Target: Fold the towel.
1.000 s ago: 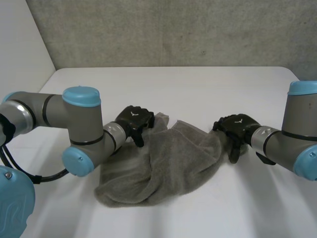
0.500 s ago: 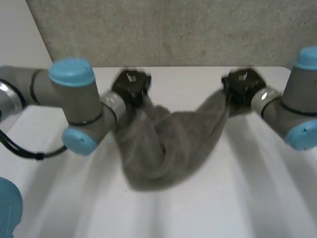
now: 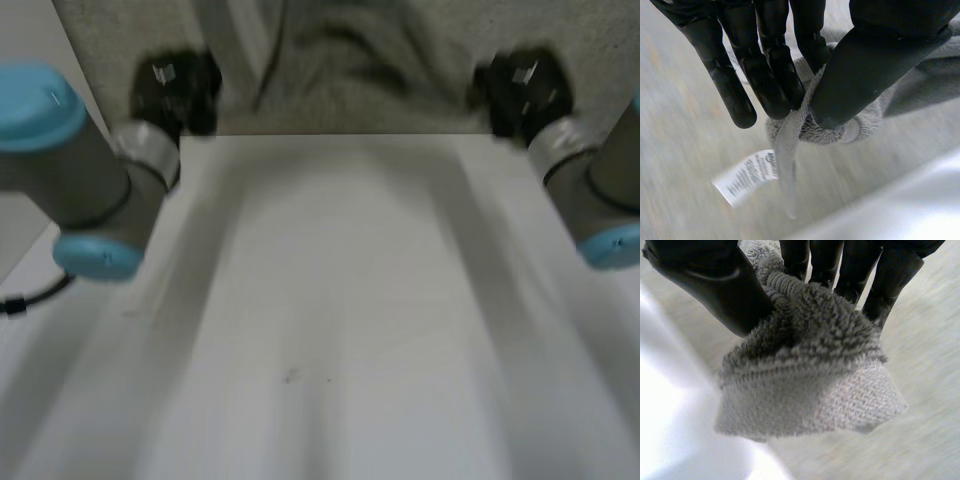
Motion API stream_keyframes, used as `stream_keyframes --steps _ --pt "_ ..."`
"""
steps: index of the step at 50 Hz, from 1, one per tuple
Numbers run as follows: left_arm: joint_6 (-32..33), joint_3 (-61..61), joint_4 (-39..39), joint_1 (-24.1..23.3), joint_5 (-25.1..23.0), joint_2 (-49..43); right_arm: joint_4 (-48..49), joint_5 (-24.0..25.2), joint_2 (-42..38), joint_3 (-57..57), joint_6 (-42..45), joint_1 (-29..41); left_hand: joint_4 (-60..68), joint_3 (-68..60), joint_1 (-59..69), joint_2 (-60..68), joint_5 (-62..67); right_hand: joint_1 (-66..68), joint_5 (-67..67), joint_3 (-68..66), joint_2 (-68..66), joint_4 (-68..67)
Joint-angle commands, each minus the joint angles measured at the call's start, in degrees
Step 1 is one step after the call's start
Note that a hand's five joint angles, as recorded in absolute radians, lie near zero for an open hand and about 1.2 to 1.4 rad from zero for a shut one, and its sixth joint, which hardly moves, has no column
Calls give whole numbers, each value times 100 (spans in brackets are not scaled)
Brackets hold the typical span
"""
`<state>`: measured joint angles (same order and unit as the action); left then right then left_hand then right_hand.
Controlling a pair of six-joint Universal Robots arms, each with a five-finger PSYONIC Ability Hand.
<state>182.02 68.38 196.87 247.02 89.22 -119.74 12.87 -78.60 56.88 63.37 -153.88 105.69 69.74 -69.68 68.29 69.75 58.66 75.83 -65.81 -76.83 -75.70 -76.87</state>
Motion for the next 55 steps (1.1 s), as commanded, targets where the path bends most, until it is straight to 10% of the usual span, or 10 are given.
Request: stream_keyframes --steps 1,23,33,40,45,55 --pt "70 1210 343 162 -194 -418 -793 134 -799 360 261 -4 1026 -1032 1171 1025 1134 417 -419 -317 -430 -313" --pt "818 3364 194 725 -747 1012 -1462 204 270 1915 938 -487 1026 -1032 1171 1025 1134 417 -419 -317 -430 -313" --pt "1090 4236 -403 839 -1275 2016 -3414 661 772 2224 2266 -655 1026 -1032 1171 1025 1134 417 -419 -317 -430 -313" --pt "1959 4430 -869 970 -1460 2613 -3845 820 1079 2110 2451 -953 -154 148 -9 -155 -46 -5980 5978 6081 5968 6084" --pt "2180 4219 -869 1111 -1460 2789 -3608 828 1176 1768 1951 -1015 -2670 2664 -2525 -2671 -2562 -6305 6303 6406 6293 6409" --pt "2119 3236 -817 1147 -1451 2649 -3378 837 827 793 773 -980 -2740 2734 -2595 -2740 -2632 -6171 6169 6272 6159 6275"
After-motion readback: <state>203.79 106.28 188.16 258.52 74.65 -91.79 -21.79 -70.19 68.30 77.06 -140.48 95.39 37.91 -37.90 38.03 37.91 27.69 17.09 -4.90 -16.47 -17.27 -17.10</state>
